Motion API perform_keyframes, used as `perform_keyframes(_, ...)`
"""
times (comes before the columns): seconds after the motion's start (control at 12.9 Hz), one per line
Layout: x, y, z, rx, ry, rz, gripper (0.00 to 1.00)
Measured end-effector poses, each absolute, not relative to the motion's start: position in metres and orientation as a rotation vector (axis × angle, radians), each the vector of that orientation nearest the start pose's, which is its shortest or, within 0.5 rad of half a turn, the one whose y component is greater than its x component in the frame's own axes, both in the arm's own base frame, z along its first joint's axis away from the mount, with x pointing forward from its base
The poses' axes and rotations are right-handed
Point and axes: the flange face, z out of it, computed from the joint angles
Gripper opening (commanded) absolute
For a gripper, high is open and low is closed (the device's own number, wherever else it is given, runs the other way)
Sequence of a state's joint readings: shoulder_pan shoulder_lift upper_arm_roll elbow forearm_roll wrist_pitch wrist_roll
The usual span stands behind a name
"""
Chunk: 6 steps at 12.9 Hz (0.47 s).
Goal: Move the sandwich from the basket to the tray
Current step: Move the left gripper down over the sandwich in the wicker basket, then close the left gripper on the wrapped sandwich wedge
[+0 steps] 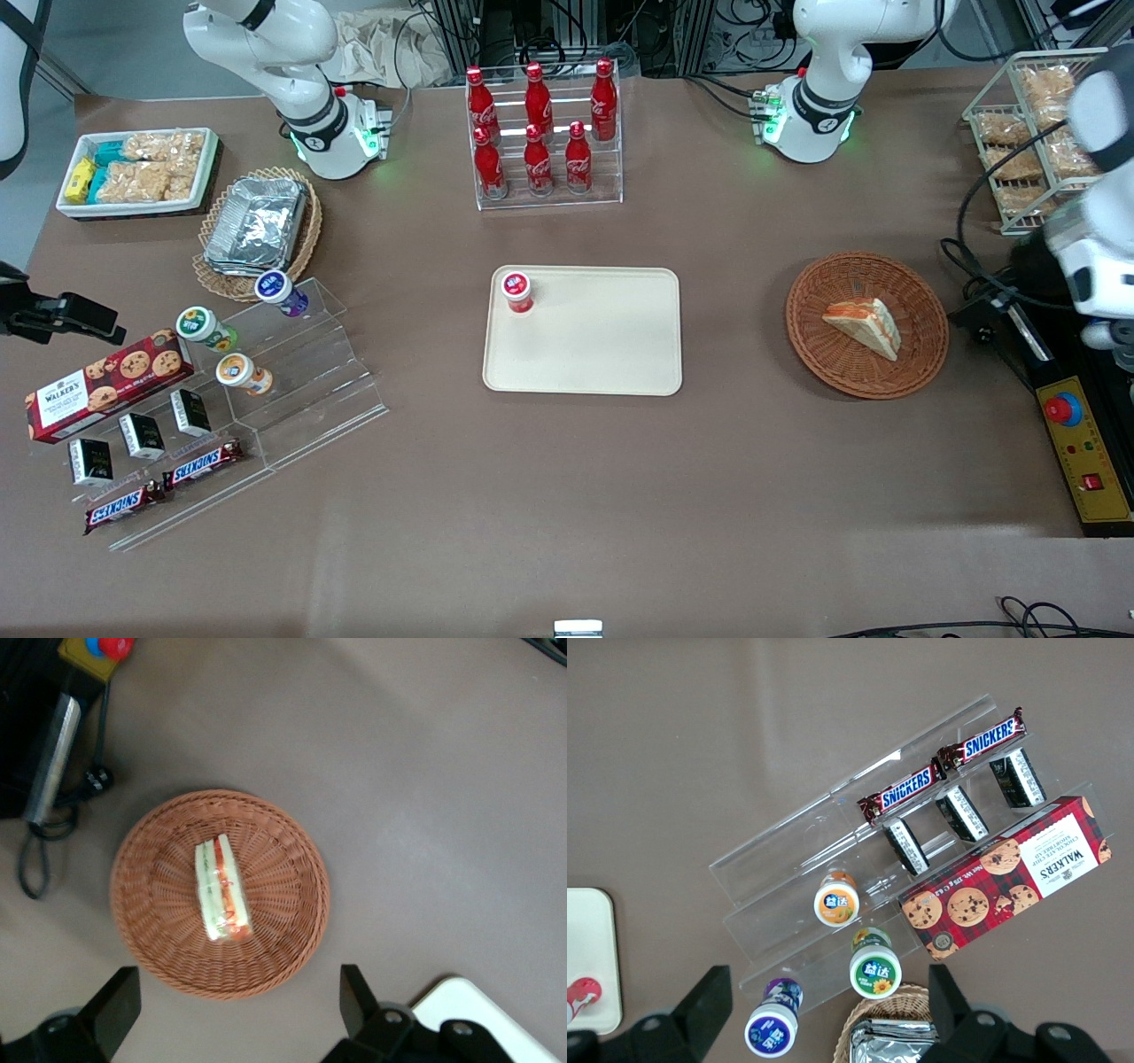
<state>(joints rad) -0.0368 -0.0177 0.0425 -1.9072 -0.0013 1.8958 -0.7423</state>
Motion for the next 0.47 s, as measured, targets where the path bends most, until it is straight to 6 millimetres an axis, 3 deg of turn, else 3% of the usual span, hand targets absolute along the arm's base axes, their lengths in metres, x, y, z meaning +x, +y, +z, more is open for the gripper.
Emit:
perform_keyframes(0.31, 0.520, -0.022, 0.400, -2.825, -1.382, -0.009, 1.00)
perform_keyframes(0.47, 0.508, -0.020, 0.372, -2.801, -1.401, 0.028, 1.00)
